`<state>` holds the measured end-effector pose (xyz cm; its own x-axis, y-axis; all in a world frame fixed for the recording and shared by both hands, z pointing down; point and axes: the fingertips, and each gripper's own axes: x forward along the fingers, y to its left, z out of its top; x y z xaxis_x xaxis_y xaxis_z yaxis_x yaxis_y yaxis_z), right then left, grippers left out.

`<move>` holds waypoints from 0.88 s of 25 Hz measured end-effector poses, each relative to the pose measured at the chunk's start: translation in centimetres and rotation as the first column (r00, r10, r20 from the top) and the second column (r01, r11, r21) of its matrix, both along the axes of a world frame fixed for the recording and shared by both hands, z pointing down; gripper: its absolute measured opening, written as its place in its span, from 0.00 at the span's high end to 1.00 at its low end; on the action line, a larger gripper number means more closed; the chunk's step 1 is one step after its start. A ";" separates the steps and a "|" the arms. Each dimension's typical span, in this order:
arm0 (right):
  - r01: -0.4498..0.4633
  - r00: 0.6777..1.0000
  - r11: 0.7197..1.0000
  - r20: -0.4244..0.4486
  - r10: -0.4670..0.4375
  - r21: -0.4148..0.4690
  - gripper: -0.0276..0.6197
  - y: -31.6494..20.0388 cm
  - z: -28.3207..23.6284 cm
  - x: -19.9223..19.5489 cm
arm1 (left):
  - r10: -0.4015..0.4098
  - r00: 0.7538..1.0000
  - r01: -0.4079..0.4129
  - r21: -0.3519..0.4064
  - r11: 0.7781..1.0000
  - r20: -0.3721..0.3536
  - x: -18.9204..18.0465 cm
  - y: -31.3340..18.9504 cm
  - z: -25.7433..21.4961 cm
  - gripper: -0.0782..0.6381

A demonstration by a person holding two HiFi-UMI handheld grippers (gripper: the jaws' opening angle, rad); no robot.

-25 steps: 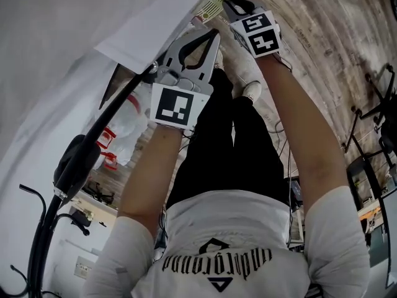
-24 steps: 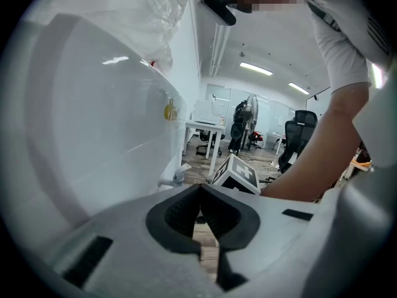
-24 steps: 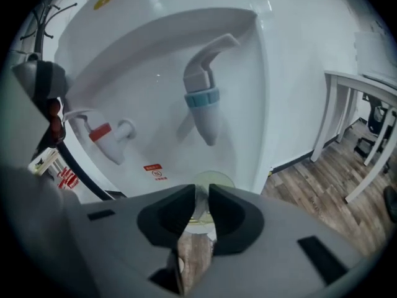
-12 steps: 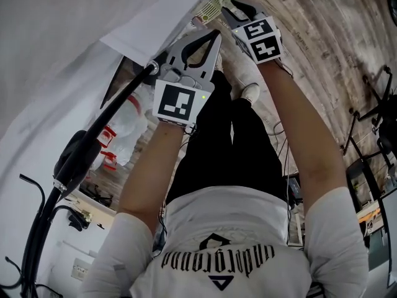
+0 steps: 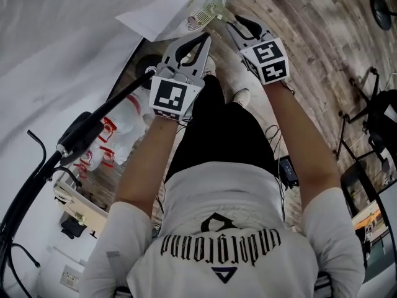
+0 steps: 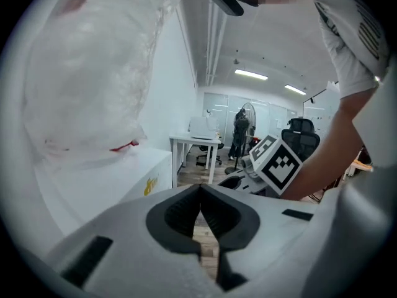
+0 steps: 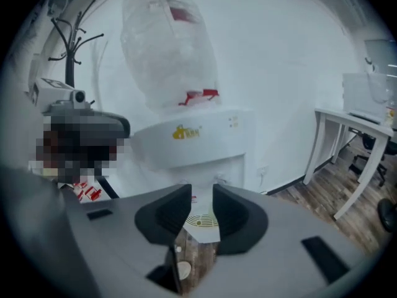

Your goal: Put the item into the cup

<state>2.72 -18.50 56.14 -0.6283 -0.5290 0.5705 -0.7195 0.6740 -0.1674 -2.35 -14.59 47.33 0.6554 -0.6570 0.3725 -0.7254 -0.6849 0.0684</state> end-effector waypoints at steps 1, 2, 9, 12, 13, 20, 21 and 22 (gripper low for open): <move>0.000 1.000 1.000 0.010 0.000 0.010 0.78 1.0 -1.7 0.6 | -0.004 1.000 0.004 -0.001 1.000 -0.003 0.3 0.8 -1.1 0.88; 0.001 1.000 1.000 0.019 -0.001 0.023 0.79 1.9 -3.5 1.2 | -0.008 1.000 0.008 0.004 1.000 -0.004 0.6 1.4 -2.3 0.88; 0.032 0.996 0.986 0.075 -0.044 0.162 0.85 8.4 -15.2 3.6 | 0.002 1.000 -0.002 0.067 0.998 -0.003 2.0 6.6 -9.8 0.88; 0.052 0.991 0.979 0.108 -0.074 0.195 0.88 12.0 -19.8 4.6 | 0.002 1.000 0.001 0.097 0.995 -0.023 2.8 9.6 -13.2 0.88; 0.055 0.989 0.977 0.121 -0.081 0.206 0.89 13.0 -21.3 5.0 | 0.003 1.000 0.000 0.107 0.994 -0.027 3.2 10.4 -14.3 0.88; 0.080 0.976 0.956 0.174 -0.132 0.281 0.95 19.0 -29.0 7.7 | 0.039 0.997 -0.026 0.167 0.986 -0.072 6.1 15.5 -21.3 0.88; 0.084 0.976 0.953 0.171 -0.138 0.290 0.95 19.9 -29.6 8.0 | 0.040 0.995 -0.025 0.176 0.984 -0.086 6.4 16.1 -22.3 0.88; 0.088 0.975 0.949 0.167 -0.144 0.303 0.95 20.7 -30.3 8.3 | 0.041 0.994 -0.022 0.188 0.982 -0.101 6.7 16.7 -23.3 0.88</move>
<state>11.02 2.17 25.87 -0.7744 -0.5721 0.2701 -0.6089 0.7899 -0.0727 4.31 2.15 24.01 0.7057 -0.6868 0.1740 -0.6988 -0.7152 0.0115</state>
